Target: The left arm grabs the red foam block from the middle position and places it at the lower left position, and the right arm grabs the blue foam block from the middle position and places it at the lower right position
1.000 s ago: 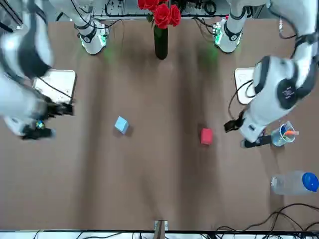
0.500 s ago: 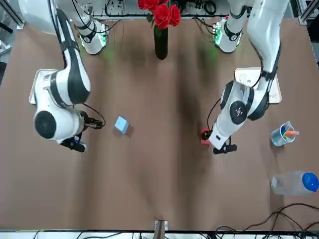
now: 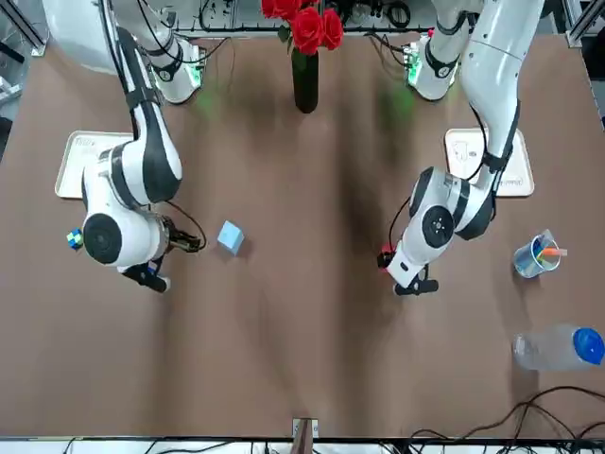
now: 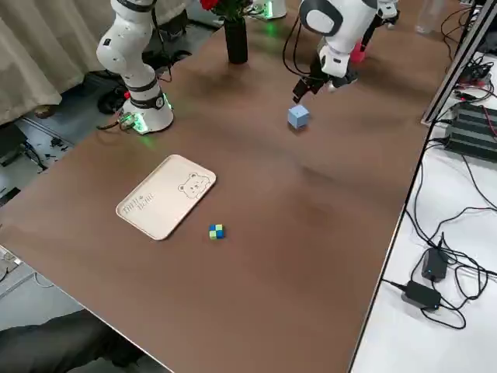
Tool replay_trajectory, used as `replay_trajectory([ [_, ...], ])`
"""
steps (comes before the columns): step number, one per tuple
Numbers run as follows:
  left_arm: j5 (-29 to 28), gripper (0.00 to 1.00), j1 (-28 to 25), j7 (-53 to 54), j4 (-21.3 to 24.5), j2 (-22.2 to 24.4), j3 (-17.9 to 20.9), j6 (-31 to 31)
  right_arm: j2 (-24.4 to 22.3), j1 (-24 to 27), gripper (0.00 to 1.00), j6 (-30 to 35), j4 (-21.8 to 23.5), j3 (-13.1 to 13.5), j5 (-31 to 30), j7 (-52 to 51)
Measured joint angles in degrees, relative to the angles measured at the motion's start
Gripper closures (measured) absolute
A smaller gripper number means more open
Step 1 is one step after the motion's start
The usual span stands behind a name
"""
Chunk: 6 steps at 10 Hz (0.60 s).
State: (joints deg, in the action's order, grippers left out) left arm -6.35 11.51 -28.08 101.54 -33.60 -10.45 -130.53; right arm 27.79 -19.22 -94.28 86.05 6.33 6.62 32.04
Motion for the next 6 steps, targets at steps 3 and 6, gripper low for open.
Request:
replay_trajectory([
  [3, 0.0, 0.02, 0.8, 0.1, 0.0, -0.8, 0.0, 0.1, 0.0, 0.2, 0.0, -1.7, 2.1, 0.1, 0.0, 0.0],
  [6, -0.2, 0.15, 1.6, 0.3, 0.0, -2.6, 0.0, 0.1, -0.6, -1.2, 0.0, -13.4, 11.2, -0.2, 0.2, 3.0],
])
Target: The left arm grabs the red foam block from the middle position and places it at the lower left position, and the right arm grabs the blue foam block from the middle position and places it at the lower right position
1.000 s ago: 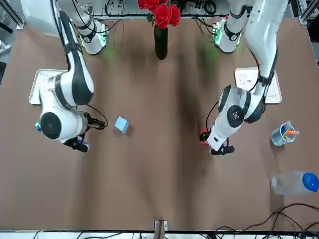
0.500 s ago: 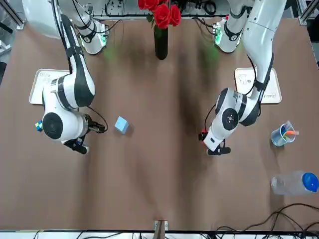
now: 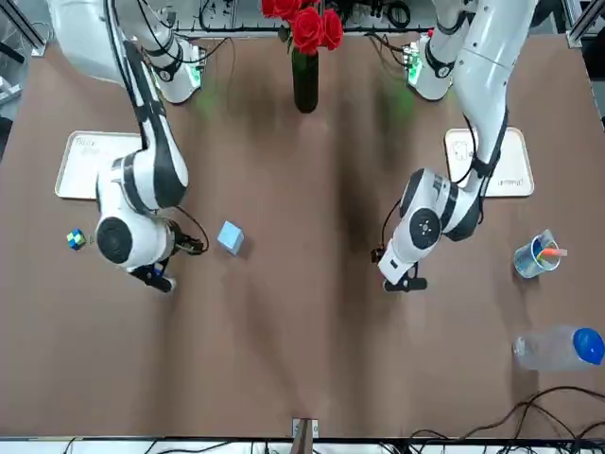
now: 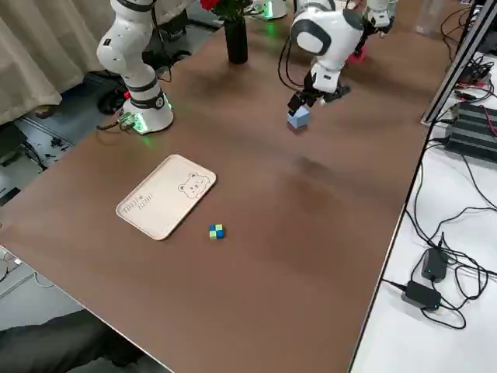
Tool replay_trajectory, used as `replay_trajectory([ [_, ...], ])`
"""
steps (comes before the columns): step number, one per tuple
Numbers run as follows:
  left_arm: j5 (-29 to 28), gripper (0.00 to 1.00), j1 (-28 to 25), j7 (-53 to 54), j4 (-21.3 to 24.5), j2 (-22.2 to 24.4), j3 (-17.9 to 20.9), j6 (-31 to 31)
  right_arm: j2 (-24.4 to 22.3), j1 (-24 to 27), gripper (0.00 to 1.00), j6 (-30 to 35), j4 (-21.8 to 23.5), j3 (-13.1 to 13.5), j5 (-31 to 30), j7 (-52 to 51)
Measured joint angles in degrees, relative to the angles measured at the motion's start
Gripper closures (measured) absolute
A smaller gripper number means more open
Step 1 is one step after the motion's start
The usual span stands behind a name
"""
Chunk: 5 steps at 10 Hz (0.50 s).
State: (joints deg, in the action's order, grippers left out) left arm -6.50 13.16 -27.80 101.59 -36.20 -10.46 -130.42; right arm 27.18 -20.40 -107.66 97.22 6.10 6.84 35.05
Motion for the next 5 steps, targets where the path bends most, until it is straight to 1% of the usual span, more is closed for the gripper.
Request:
replay_trajectory([
  [1, 0.0, 0.31, 0.0, 0.0, 0.0, -0.1, 0.1, 0.1, -0.4, -0.8, 0.0, -2.7, 1.8, -0.1, 0.1, 2.8],
  [2, 0.0, 0.38, -0.2, 0.0, -0.4, 0.0, 0.2, 1.5, -0.8, -1.9, 0.0, -4.7, 2.6, -0.2, 0.5, 6.0],
  [4, -0.1, 0.38, -2.0, 0.2, -1.7, 1.4, 0.7, 9.1, -1.3, -4.8, 0.0, -8.4, 3.6, -0.3, 1.3, 13.8],
  [5, -0.1, 0.38, -4.2, 0.9, -2.2, 3.5, 0.8, 12.9, -1.4, -6.3, 0.0, -11.7, 5.1, -0.3, 1.3, 16.3],
])
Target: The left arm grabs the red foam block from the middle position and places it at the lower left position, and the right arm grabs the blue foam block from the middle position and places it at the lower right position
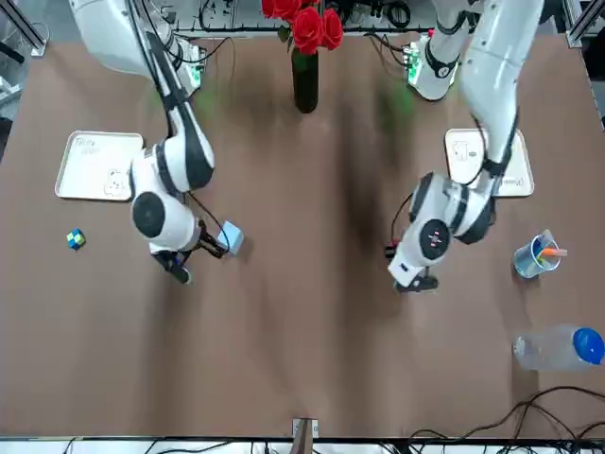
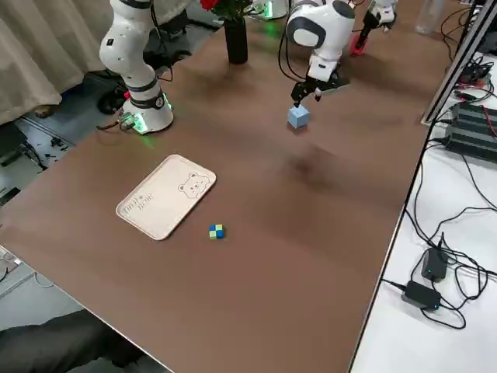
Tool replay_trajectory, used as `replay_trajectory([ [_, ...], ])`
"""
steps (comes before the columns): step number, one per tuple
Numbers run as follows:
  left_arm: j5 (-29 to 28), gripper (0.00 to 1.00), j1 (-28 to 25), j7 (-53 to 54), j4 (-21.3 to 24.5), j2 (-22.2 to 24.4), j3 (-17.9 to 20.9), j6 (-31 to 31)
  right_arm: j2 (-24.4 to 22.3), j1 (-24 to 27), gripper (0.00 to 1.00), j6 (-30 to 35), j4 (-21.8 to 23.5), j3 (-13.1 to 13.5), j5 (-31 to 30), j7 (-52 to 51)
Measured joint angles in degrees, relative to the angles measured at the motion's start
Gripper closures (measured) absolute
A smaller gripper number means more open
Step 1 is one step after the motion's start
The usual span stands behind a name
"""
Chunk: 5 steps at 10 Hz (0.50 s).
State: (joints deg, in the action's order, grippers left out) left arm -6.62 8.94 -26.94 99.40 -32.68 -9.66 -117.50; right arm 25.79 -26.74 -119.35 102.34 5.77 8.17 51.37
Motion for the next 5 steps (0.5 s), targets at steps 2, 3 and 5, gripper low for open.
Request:
replay_trajectory([
  [2, -0.1, 0.38, -5.5, 0.9, 0.0, 6.0, 0.0, 6.6, 0.4, -2.1, 0.0, -4.4, 3.6, 0.0, 0.0, 1.5],
  [3, -0.1, 0.38, -8.3, 1.1, 1.1, 9.1, 0.0, 9.0, 1.0, -2.7, 0.0, -5.5, 4.4, 0.0, 0.0, 1.5],
  [5, -0.4, 0.38, -15.7, 3.7, 8.5, 15.2, 0.0, 9.6, 2.3, -3.2, 0.0, -7.0, 4.9, 0.0, 0.0, 1.5],
])
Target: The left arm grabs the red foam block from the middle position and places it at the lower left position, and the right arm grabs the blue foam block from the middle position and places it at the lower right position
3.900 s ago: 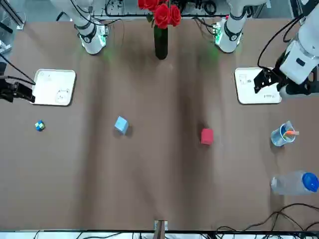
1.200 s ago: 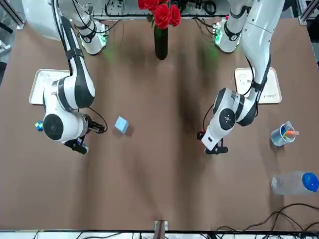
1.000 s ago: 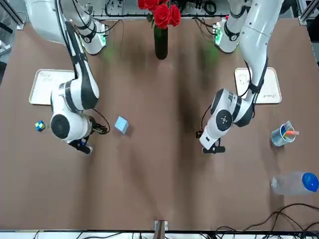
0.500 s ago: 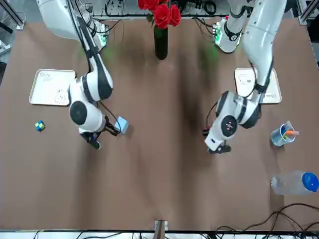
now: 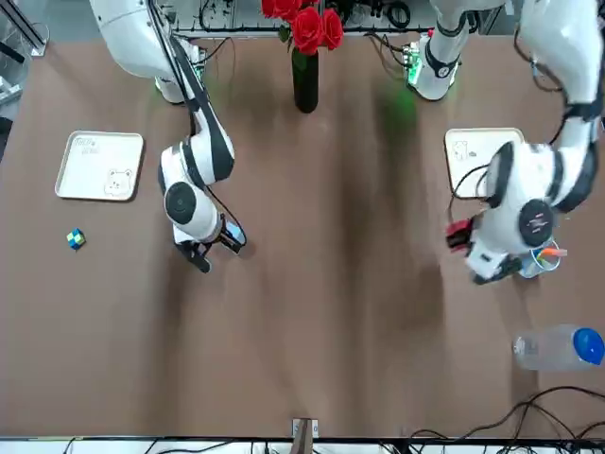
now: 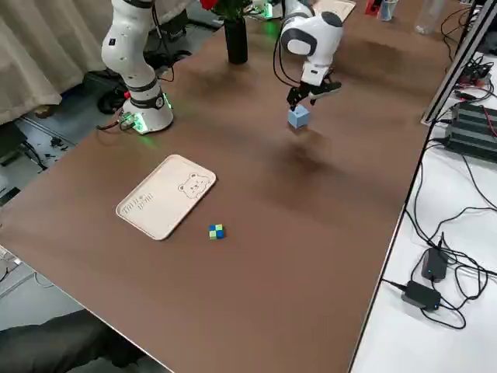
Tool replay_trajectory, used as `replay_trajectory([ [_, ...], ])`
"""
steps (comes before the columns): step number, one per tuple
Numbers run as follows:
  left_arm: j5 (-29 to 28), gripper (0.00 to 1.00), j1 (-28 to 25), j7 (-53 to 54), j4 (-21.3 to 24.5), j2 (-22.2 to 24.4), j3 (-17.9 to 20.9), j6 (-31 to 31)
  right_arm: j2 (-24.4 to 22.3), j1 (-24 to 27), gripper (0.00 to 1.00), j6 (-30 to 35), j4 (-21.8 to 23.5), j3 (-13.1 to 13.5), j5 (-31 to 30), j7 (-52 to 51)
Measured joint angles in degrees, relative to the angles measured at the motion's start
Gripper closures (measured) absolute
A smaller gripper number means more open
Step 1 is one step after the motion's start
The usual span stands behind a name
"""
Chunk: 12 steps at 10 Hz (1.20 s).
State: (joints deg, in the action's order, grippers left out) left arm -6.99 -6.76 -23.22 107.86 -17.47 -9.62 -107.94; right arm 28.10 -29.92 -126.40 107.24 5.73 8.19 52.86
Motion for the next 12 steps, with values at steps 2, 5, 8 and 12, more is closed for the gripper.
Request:
replay_trajectory([
  [2, -0.1, 0.38, -8.7, 6.6, 9.4, 4.8, 0.1, -1.8, 1.1, -0.2, 0.0, -0.9, 0.1, 0.0, 0.0, 0.0],
  [5, -4.6, 0.38, -16.3, 9.7, 20.5, 6.7, 0.1, -5.3, 2.5, -1.0, 0.0, -2.5, 0.2, 0.0, 0.0, 0.0],
  [8, -13.6, 0.38, -25.7, 11.4, 27.9, 5.8, 0.1, -16.4, 3.4, -1.3, 0.05, -2.8, 0.3, 0.0, 0.0, 0.0],
  [12, -16.3, 0.28, -31.4, 16.6, 29.9, 4.3, -0.2, -22.6, 4.2, -1.4, 0.4, -2.7, 0.1, 0.0, 0.0, 0.0],
])
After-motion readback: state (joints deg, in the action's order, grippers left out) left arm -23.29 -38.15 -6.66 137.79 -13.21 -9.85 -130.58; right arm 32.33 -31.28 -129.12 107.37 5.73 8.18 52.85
